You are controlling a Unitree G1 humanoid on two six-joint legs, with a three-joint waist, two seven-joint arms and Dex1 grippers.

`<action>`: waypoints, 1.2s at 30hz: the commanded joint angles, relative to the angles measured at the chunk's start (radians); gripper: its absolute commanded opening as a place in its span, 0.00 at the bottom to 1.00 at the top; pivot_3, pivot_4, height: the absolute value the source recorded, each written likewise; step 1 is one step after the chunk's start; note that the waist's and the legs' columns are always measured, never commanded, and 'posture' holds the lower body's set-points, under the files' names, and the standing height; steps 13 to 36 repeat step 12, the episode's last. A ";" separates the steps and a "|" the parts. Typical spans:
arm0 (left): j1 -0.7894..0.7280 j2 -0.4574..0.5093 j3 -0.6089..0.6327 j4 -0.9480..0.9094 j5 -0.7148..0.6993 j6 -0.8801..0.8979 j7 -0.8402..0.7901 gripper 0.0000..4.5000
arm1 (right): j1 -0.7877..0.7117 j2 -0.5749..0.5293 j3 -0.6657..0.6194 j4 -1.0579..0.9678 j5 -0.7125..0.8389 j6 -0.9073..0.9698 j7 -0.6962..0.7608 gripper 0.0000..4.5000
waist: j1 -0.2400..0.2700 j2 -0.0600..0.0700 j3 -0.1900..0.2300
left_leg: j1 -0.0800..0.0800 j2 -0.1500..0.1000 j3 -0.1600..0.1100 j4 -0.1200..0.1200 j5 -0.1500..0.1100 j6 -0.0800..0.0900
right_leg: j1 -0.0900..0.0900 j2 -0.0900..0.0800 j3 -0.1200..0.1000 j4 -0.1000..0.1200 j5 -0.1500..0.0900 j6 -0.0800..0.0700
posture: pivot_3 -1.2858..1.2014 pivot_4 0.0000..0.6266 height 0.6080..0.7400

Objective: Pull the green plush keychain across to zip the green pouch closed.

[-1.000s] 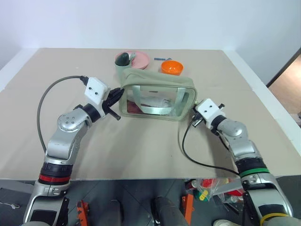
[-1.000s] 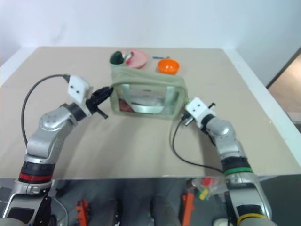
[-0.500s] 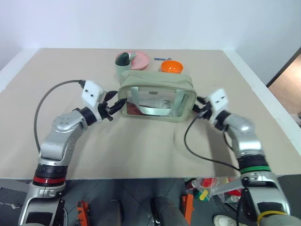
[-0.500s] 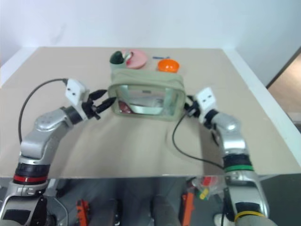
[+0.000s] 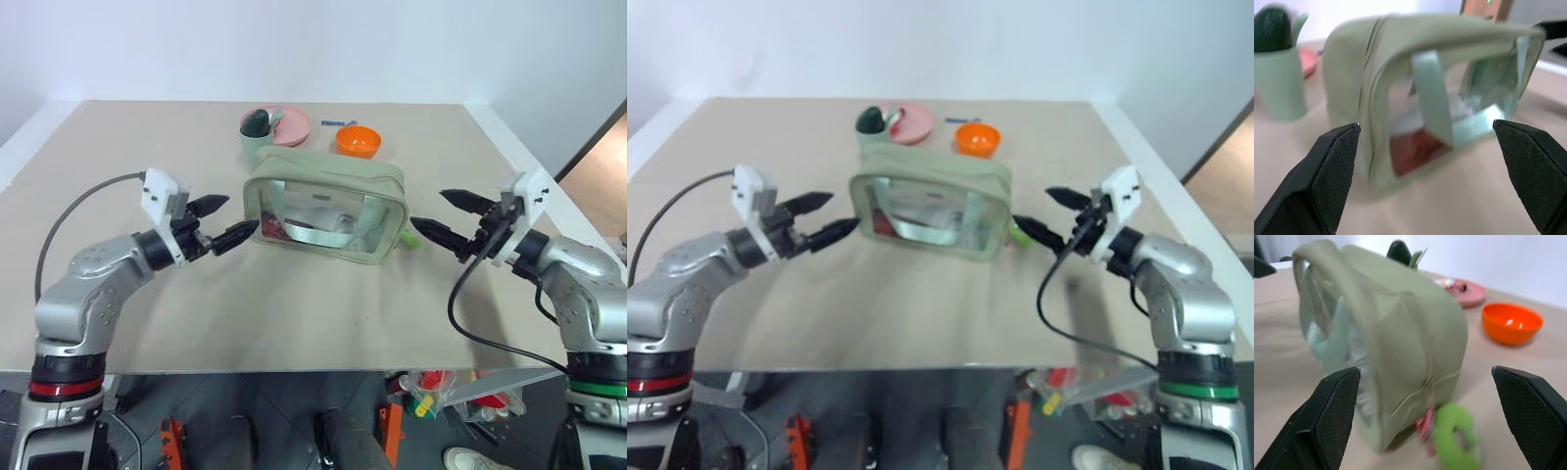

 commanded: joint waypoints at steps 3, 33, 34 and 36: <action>0.075 0.006 0.004 -0.075 0.081 -0.087 0.051 1.00 | 0.124 0.000 -0.046 -0.142 0.044 0.027 -0.020 0.99 | 0.004 0.000 0.000 | 0.000 -0.001 0.001 0.001 0.000 0.000 | 0.000 0.000 0.001 0.000 -0.002 -0.004 | 0.52 0.24 1.00; 0.163 -0.043 -0.036 -0.076 0.222 -0.220 0.139 1.00 | 0.246 0.038 -0.056 -0.196 0.017 -0.079 -0.029 0.99 | 0.007 0.000 0.000 | 0.000 -0.001 0.004 0.002 0.000 0.000 | 0.000 -0.001 0.003 -0.001 -0.003 -0.005 | 0.52 0.24 1.00; 0.163 -0.043 -0.036 -0.076 0.222 -0.220 0.139 1.00 | 0.246 0.038 -0.056 -0.196 0.017 -0.079 -0.029 0.99 | 0.007 0.000 0.000 | 0.000 -0.001 0.004 0.002 0.000 0.000 | 0.000 -0.001 0.003 -0.001 -0.003 -0.005 | 0.52 0.24 1.00; 0.163 -0.043 -0.036 -0.076 0.222 -0.220 0.139 1.00 | 0.246 0.038 -0.056 -0.196 0.017 -0.079 -0.029 0.99 | 0.007 0.000 0.000 | 0.000 -0.001 0.004 0.002 0.000 0.000 | 0.000 -0.001 0.003 -0.001 -0.003 -0.005 | 0.52 0.24 1.00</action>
